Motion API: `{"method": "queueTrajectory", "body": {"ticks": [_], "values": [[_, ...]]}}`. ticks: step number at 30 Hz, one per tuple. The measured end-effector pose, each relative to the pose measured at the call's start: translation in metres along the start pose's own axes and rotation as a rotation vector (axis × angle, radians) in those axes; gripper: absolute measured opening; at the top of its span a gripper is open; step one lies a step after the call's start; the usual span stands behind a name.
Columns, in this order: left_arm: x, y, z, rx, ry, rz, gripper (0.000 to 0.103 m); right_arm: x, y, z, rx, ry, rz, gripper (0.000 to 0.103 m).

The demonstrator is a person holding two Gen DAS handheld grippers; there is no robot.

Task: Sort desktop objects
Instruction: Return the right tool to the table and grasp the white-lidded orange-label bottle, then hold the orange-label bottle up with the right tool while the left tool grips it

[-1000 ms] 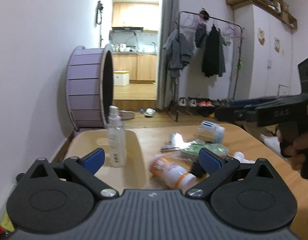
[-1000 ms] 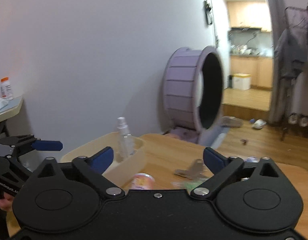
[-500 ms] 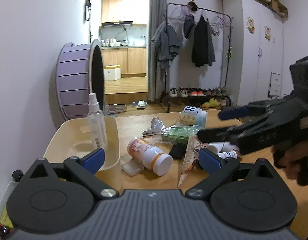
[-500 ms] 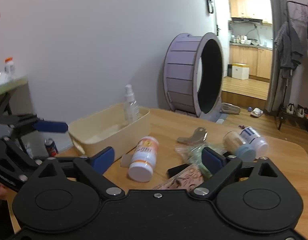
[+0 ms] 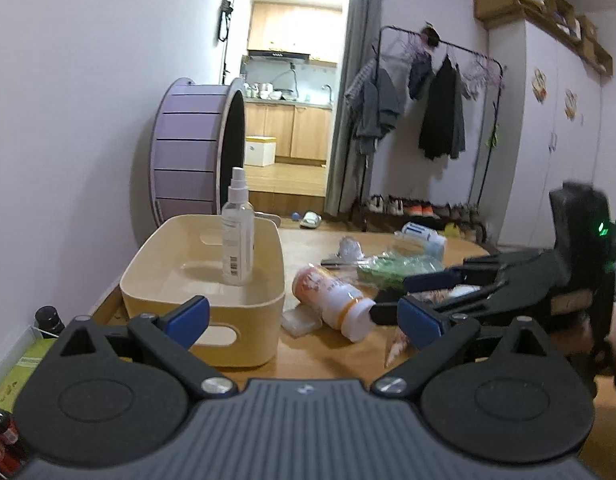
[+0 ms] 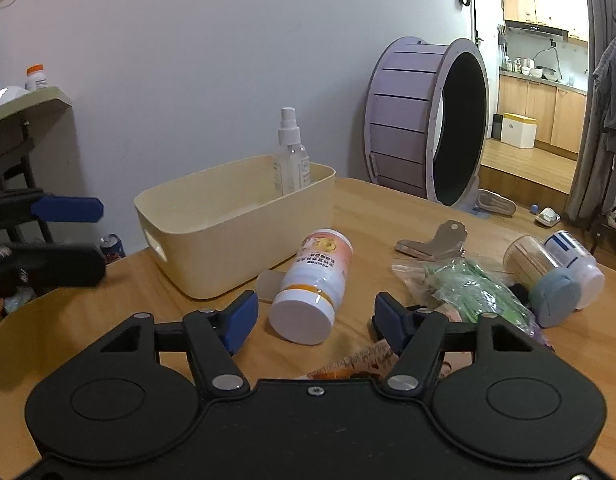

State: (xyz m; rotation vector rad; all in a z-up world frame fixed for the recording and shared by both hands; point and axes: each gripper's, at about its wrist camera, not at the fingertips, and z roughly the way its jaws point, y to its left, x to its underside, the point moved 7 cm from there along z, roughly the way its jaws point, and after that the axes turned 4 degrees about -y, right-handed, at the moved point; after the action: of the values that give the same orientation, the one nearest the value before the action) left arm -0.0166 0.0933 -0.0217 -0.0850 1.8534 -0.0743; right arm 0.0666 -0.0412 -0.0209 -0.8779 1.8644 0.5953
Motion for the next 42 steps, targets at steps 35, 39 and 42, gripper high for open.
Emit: {"method": "queueTrajectory", "body": {"ticks": [35,39,42], "values": [[0.003,-0.007,0.005,0.002,0.003,0.019,0.1,-0.026,0.014,-0.028,-0.063,-0.077,0.03,0.044],[0.003,-0.007,0.005,0.003,0.002,0.021,0.1,-0.026,0.01,-0.024,-0.068,-0.078,0.051,0.052],[0.001,-0.008,0.005,0.009,-0.003,0.012,0.1,-0.029,0.003,-0.037,-0.039,-0.104,0.05,0.064]]}}
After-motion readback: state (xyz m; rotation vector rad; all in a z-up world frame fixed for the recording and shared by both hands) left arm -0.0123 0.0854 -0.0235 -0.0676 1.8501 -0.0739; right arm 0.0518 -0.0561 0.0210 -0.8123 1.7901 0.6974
